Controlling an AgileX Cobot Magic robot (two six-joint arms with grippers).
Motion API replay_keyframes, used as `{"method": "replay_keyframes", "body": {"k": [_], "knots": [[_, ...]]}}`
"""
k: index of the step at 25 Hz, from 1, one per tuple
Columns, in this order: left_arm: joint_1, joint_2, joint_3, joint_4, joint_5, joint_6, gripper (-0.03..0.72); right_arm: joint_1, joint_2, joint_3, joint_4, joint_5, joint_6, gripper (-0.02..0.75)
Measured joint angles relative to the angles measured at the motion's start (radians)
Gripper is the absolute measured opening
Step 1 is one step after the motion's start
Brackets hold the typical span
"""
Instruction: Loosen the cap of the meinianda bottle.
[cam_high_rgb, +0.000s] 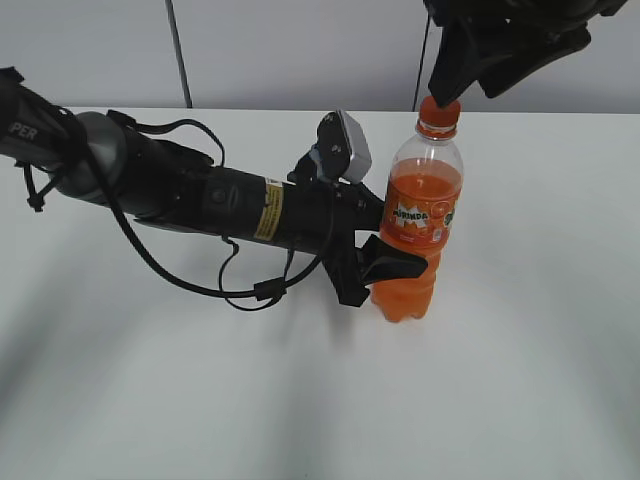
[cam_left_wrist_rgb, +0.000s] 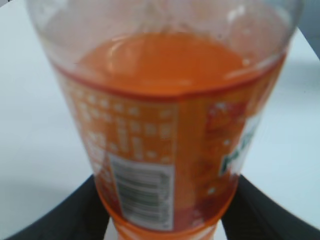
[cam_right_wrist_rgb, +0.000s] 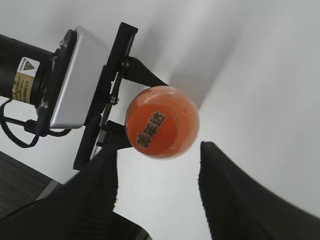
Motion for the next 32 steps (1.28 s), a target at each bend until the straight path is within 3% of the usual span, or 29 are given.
{"method": "replay_keyframes", "body": {"k": [17,23,28,32], "knots": [[0.0,0.0,0.0,-0.001,0.0,0.0,0.404,0.001,0.063,-0.002,0.039,-0.027,-0.008,0.389],[0.0,0.0,0.0,0.002,0.0,0.0,0.404,0.001,0.063,-0.002,0.035,-0.025,-0.009,0.269],[0.0,0.0,0.0,0.005,0.001,0.0,0.403,0.001,0.063,-0.002,0.035,-0.021,-0.05,0.263],[0.0,0.0,0.0,0.008,0.001,0.001,0.403,0.001,0.063,-0.003,0.035,-0.013,-0.227,0.263]]}}
